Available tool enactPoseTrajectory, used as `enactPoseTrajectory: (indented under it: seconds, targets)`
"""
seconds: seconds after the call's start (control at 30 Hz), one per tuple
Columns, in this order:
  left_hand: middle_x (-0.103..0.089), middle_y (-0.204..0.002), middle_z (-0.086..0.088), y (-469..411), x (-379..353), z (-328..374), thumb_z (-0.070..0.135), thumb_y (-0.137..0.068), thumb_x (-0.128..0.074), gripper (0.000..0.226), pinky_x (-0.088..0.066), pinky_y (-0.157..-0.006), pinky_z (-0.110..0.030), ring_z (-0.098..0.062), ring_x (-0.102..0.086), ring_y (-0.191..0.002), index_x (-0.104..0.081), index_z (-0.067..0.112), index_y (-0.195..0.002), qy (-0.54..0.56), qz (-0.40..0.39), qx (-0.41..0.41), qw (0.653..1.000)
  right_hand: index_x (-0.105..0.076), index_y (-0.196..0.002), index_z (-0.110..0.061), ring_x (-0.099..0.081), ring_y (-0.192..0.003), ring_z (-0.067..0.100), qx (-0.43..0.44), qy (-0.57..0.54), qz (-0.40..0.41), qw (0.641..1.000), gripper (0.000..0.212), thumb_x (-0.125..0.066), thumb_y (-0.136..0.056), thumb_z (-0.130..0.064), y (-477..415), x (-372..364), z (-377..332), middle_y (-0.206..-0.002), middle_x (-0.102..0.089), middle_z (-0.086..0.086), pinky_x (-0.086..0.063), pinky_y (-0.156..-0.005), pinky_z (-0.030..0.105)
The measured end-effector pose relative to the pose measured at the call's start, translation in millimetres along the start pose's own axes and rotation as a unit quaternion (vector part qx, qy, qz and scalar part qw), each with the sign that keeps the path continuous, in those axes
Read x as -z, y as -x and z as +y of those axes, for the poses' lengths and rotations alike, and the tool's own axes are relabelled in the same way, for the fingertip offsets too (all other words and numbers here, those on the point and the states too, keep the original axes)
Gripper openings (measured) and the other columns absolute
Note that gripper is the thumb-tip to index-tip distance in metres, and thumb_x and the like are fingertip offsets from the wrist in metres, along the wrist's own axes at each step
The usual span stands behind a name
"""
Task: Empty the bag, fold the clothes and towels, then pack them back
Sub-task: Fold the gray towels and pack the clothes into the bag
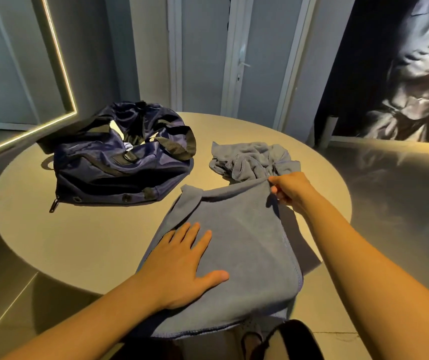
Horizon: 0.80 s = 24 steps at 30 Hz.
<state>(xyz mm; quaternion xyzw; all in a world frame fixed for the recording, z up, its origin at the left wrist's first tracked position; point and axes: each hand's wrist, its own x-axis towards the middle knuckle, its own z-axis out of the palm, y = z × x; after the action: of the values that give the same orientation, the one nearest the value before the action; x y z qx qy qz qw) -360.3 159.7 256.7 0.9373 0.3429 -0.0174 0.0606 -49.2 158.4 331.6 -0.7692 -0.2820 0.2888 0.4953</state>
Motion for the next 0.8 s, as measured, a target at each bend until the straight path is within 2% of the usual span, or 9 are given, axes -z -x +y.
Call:
enactPoseTrajectory:
  seconds: [0.07,0.13,0.2,0.3,0.37,0.43,0.6,0.73,0.8]
  targets:
    - [0.017,-0.17,0.001,1,6,2,0.092,-0.085,-0.014,0.099,0.005,-0.128,-0.043,-0.02,0.015,-0.157,0.011,0.035,-0.162,-0.01,-0.007,-0.001,1.0,-0.057,-0.078,-0.003,-0.046,-0.051,0.026,-0.006,0.027,0.019,0.999,0.023,-0.06,-0.1,-0.01,-14,-8,2,-0.07,-0.062,0.022,-0.035,-0.048,0.034]
    - [0.006,-0.172,0.0,2,17,4,0.091,-0.085,-0.017,0.099,-0.003,-0.129,-0.042,-0.022,0.004,-0.158,0.003,0.034,-0.163,-0.017,-0.02,-0.012,1.0,-0.048,-0.067,-0.01,-0.05,-0.057,0.031,0.003,0.098,0.044,0.994,0.031,-0.065,-0.094,-0.01,-33,-17,17,-0.07,-0.056,0.023,-0.04,-0.052,0.038]
    - [-0.028,-0.163,0.0,1,32,4,0.091,-0.086,-0.023,0.091,-0.029,-0.121,-0.04,-0.023,-0.027,-0.15,-0.025,0.036,-0.158,-0.018,-0.008,-0.019,1.0,-0.049,-0.069,-0.008,-0.058,-0.057,0.035,0.045,0.169,0.094,0.98,0.026,-0.06,-0.092,-0.013,-31,-28,31,-0.067,-0.061,0.02,-0.051,-0.052,0.042]
    - [-0.062,-0.131,0.01,-17,57,-3,0.075,-0.093,-0.044,0.061,-0.049,-0.094,-0.031,-0.014,-0.058,-0.118,-0.059,0.032,-0.133,0.035,0.078,-0.002,0.996,-0.053,-0.089,-0.012,-0.057,-0.068,0.032,0.187,0.247,0.118,0.944,0.012,-0.053,-0.098,-0.018,7,-44,39,-0.075,-0.059,0.012,-0.041,-0.053,0.037]
    - [-0.069,-0.121,0.008,-43,72,-16,0.054,-0.099,-0.055,0.037,-0.047,-0.083,-0.029,-0.016,-0.064,-0.109,-0.067,0.03,-0.124,0.088,0.15,0.028,0.984,-0.056,-0.086,-0.014,-0.053,-0.068,0.026,0.258,0.311,0.094,0.91,0.017,-0.05,-0.101,-0.021,17,-53,50,-0.076,-0.057,0.006,-0.038,-0.054,0.036]
    - [-0.07,-0.119,0.003,-75,81,-33,0.039,-0.101,-0.056,0.027,-0.05,-0.084,-0.034,-0.021,-0.064,-0.106,-0.069,0.024,-0.12,0.124,0.198,0.057,0.971,-0.055,-0.086,-0.017,-0.05,-0.072,0.023,0.284,0.345,0.057,0.893,0.02,-0.049,-0.102,-0.025,18,-59,60,-0.081,-0.055,0.002,-0.036,-0.058,0.037]
    - [-0.068,-0.131,-0.004,-137,82,-56,0.029,-0.102,-0.059,0.03,-0.047,-0.104,-0.038,-0.021,-0.062,-0.118,-0.072,0.014,-0.124,0.254,0.058,0.066,0.963,-0.06,-0.098,-0.016,-0.054,-0.09,0.024,0.334,0.406,0.02,0.85,0.028,-0.041,-0.104,-0.036,18,-63,79,-0.096,-0.058,0.001,-0.045,-0.076,0.04]
    - [-0.07,-0.117,0.002,-151,79,-61,0.014,-0.099,-0.059,0.024,-0.048,-0.101,-0.031,-0.017,-0.062,-0.109,-0.077,0.016,-0.114,0.249,-0.007,0.031,0.968,-0.059,-0.112,-0.017,-0.054,-0.104,0.024,0.336,0.428,-0.011,0.839,0.04,-0.031,-0.104,-0.043,25,-60,76,-0.109,-0.058,0.0,-0.044,-0.086,0.039]
    - [-0.071,-0.105,0.003,-153,77,-65,0.009,-0.098,-0.056,0.024,-0.05,-0.088,-0.025,-0.015,-0.063,-0.098,-0.079,0.016,-0.104,0.277,-0.012,0.024,0.96,-0.058,-0.128,-0.016,-0.05,-0.123,0.025,0.33,0.433,-0.02,0.839,0.041,-0.034,-0.107,-0.042,28,-59,76,-0.129,-0.058,0.002,-0.04,-0.101,0.039]
